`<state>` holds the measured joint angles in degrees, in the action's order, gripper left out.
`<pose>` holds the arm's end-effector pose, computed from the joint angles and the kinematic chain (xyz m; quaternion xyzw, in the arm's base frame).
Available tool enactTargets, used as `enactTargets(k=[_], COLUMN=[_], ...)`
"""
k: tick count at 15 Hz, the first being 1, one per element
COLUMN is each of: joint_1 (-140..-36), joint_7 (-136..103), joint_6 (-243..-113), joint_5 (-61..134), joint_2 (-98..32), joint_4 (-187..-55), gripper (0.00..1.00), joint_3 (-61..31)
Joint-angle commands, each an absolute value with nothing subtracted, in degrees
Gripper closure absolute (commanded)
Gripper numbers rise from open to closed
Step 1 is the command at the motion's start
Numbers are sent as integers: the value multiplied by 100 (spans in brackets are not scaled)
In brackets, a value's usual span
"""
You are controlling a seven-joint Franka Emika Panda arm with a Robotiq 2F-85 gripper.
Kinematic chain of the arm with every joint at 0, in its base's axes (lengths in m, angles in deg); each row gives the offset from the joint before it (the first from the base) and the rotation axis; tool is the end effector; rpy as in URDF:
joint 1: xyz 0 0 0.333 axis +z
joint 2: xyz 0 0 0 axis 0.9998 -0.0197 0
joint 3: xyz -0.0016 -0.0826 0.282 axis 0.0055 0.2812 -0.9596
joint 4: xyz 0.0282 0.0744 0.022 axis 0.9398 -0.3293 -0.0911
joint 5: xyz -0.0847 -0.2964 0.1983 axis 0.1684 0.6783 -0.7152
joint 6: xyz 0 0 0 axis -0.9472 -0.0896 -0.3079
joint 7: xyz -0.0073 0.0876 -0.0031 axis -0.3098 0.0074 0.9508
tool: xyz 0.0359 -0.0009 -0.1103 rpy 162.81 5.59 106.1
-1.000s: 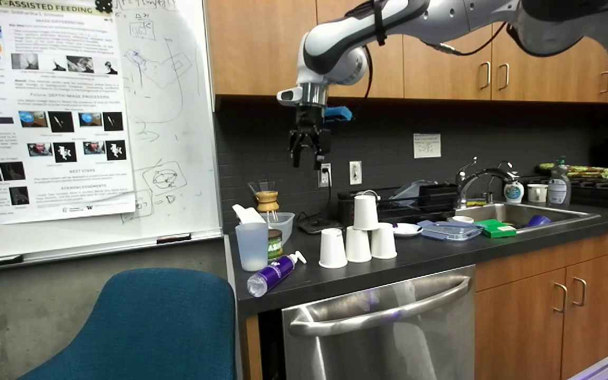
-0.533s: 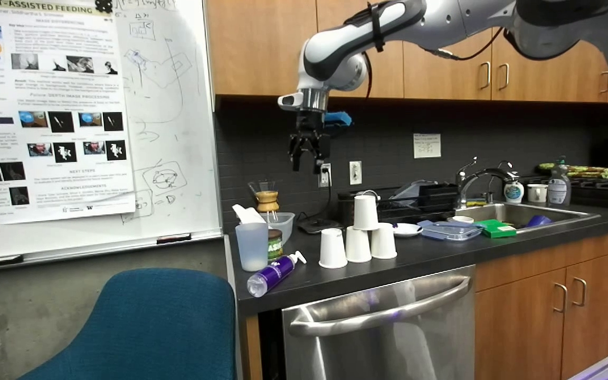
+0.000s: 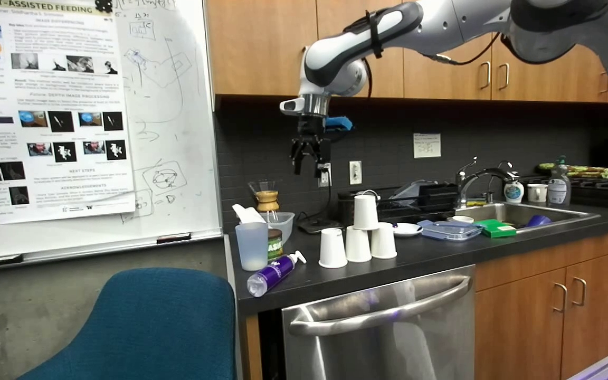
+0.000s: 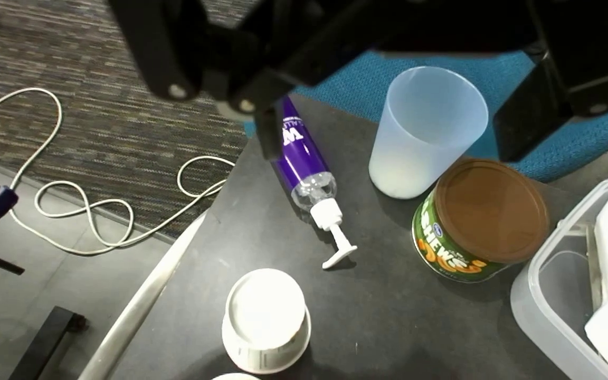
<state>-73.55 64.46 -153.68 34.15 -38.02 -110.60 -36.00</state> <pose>0.5643 0.3239 0.4751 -0.5904 -0.8029 -0.0796 0.0210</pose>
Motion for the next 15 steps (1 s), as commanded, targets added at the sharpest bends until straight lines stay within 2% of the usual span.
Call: enactTargets(k=[1, 15], joint_1=[-7405, -7615], joint_7=[6570, 6692], joint_6=[-15293, -15429], joint_5=[3341, 3097], joint_2=[-4044, -4363], joint_4=[-10763, -10761], gripper=[0, 0], joint_3=[-3609, -3597])
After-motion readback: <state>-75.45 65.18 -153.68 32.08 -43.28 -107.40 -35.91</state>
